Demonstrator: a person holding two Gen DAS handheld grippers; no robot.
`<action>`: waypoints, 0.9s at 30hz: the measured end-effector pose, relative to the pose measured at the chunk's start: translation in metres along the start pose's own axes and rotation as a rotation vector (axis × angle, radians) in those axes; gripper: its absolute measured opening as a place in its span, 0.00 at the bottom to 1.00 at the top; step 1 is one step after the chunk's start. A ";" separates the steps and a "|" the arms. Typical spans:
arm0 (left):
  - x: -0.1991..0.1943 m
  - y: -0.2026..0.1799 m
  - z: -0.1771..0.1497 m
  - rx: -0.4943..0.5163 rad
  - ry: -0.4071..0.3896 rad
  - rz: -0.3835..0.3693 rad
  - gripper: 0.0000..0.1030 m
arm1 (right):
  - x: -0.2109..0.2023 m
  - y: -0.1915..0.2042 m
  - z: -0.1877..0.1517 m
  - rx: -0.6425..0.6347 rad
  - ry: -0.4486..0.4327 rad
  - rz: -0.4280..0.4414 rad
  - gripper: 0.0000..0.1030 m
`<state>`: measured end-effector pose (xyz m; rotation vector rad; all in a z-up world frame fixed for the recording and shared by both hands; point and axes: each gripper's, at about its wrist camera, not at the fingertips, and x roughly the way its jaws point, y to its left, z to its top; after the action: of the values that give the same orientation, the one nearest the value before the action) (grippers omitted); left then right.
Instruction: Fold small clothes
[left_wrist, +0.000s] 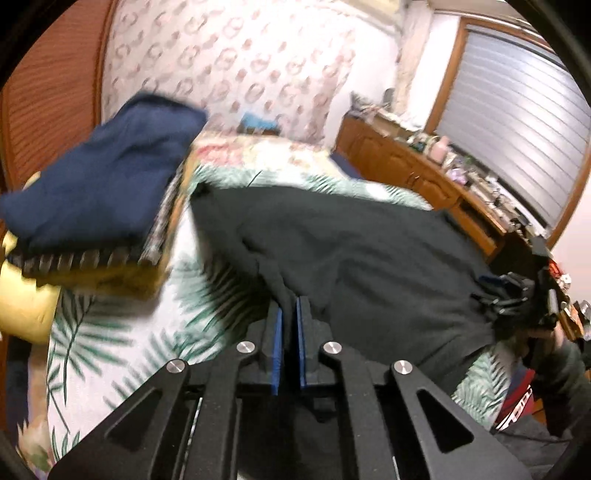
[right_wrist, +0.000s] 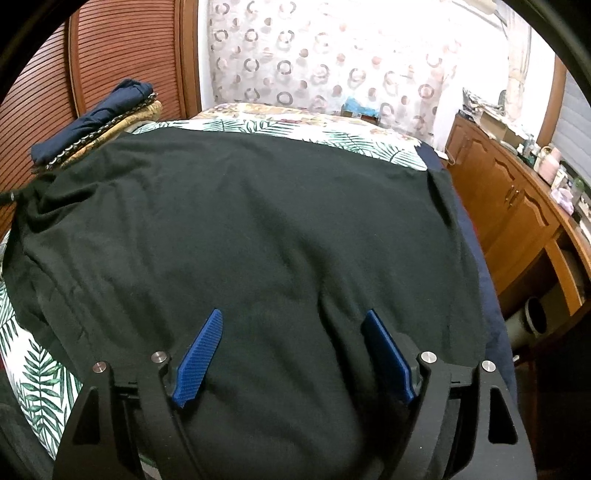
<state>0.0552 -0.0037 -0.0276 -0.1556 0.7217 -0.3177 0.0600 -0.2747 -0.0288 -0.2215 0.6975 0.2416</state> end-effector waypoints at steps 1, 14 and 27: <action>-0.001 -0.007 0.007 0.018 -0.017 -0.013 0.06 | -0.004 0.000 0.000 0.003 -0.007 0.003 0.79; 0.024 -0.097 0.076 0.163 -0.071 -0.220 0.05 | -0.038 -0.011 -0.014 0.079 -0.061 0.010 0.79; 0.027 -0.177 0.107 0.319 -0.070 -0.331 0.04 | -0.060 -0.011 -0.023 0.111 -0.089 -0.011 0.79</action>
<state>0.1052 -0.1757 0.0788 0.0179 0.5665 -0.7343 0.0047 -0.3005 -0.0054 -0.1079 0.6193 0.2003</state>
